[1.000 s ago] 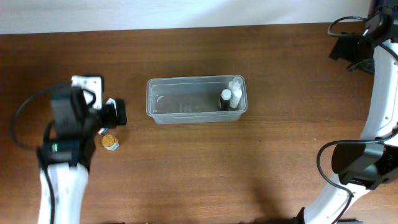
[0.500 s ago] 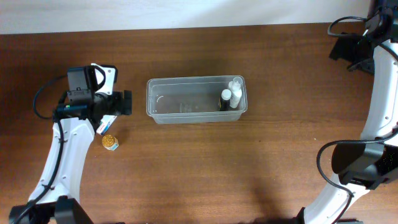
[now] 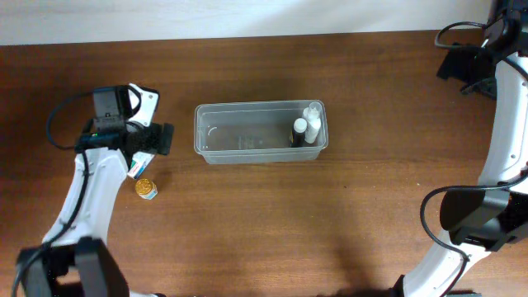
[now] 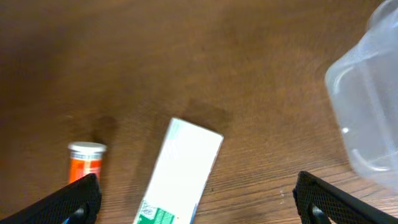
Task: Pack container
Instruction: 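Reach the left gripper down onto the white-green Panadol box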
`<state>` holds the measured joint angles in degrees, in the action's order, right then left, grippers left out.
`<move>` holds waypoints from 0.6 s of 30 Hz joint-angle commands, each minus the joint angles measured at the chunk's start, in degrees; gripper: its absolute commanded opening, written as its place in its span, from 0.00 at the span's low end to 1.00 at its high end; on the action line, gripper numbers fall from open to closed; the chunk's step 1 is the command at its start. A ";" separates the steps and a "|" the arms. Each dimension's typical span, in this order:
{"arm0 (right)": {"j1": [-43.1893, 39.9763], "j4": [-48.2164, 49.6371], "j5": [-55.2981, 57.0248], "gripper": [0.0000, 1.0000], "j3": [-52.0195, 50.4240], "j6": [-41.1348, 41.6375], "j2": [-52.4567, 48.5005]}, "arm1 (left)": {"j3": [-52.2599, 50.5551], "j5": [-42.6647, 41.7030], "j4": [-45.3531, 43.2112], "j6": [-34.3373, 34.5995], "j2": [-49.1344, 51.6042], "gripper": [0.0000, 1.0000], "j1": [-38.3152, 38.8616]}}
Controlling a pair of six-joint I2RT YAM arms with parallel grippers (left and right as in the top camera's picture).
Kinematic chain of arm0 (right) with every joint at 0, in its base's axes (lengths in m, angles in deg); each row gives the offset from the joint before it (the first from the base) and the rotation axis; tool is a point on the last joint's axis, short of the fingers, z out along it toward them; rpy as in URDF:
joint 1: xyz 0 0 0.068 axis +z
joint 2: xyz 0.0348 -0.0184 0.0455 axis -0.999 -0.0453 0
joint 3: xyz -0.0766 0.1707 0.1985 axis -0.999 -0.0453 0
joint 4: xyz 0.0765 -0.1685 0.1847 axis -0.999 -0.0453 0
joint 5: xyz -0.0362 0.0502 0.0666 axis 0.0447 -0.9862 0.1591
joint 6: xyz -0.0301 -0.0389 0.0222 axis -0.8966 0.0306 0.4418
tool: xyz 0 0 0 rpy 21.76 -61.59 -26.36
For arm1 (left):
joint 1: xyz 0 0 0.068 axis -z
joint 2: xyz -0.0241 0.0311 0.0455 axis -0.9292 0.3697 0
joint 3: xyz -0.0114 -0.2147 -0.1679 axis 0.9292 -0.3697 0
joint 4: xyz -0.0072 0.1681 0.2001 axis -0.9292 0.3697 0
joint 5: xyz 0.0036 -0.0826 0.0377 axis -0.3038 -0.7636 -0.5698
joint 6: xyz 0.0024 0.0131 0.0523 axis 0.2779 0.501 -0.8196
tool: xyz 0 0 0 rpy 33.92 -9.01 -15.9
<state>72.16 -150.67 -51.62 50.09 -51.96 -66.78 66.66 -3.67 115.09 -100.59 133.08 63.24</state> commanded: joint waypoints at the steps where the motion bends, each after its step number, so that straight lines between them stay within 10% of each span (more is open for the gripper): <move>1: -0.15 0.15 0.87 0.98 0.26 0.52 0.11 | 0.79 0.39 0.04 -1.57 4.68 0.99 -0.42; 18: -0.15 0.15 0.87 0.98 0.26 0.55 0.11 | 0.79 0.28 0.02 -2.01 11.89 1.00 -5.07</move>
<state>72.16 -150.67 -51.62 50.09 -51.96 -66.78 66.68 -3.48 115.31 -101.66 144.21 59.29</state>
